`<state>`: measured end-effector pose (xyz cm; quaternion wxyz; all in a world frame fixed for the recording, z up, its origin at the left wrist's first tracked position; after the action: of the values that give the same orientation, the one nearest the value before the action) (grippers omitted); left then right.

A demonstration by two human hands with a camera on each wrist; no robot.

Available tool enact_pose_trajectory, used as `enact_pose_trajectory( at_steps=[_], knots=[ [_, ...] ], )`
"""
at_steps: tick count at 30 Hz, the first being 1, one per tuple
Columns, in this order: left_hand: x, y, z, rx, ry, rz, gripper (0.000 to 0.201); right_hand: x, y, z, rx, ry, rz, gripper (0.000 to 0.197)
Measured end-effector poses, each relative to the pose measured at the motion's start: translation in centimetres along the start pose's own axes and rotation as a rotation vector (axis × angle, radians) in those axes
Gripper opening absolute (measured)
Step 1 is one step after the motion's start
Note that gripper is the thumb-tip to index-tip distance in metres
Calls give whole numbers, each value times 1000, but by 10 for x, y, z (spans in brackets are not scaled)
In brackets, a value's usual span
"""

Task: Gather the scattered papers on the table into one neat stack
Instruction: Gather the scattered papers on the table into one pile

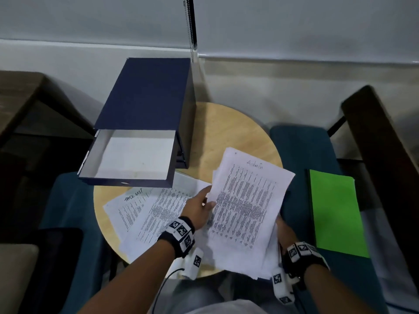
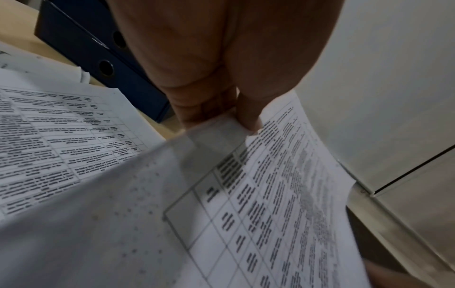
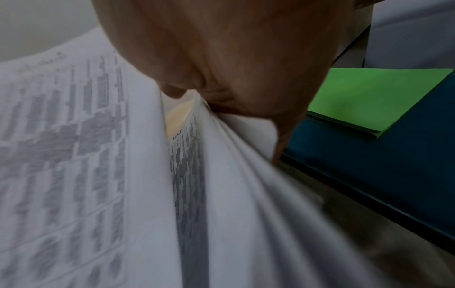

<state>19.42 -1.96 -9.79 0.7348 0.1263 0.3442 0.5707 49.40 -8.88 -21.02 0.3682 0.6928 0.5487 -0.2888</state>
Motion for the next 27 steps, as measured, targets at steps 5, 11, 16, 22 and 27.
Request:
enact_pose_trajectory(
  at_steps=[5,11,16,22,27],
  knots=[
    [12,-34,-41,142,217,-181,80,12,4,29,88,-117,29,106],
    [-14,-27,-95,221,302,-190,35,18,-7,16,-134,72,-26,59],
    [-45,35,-168,317,470,32,32,31,-4,23,-293,54,67,61],
    [-72,106,-227,385,691,227,67,38,-1,25,-399,27,123,67],
    [-63,103,-241,379,711,79,69,40,1,25,-442,47,131,69]
  ],
)
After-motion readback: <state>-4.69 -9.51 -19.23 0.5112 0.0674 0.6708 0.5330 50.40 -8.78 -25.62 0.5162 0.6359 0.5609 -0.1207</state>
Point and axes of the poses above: each hand's wrist, its own x-axis towards the middle knuckle, its own y-axis out of the back of the hand, z = x × y, the point moved 10 cm from there along x, towards the middle knuckle, and after that the axes turned 2 degrees about -y, right-handed, at the moved point
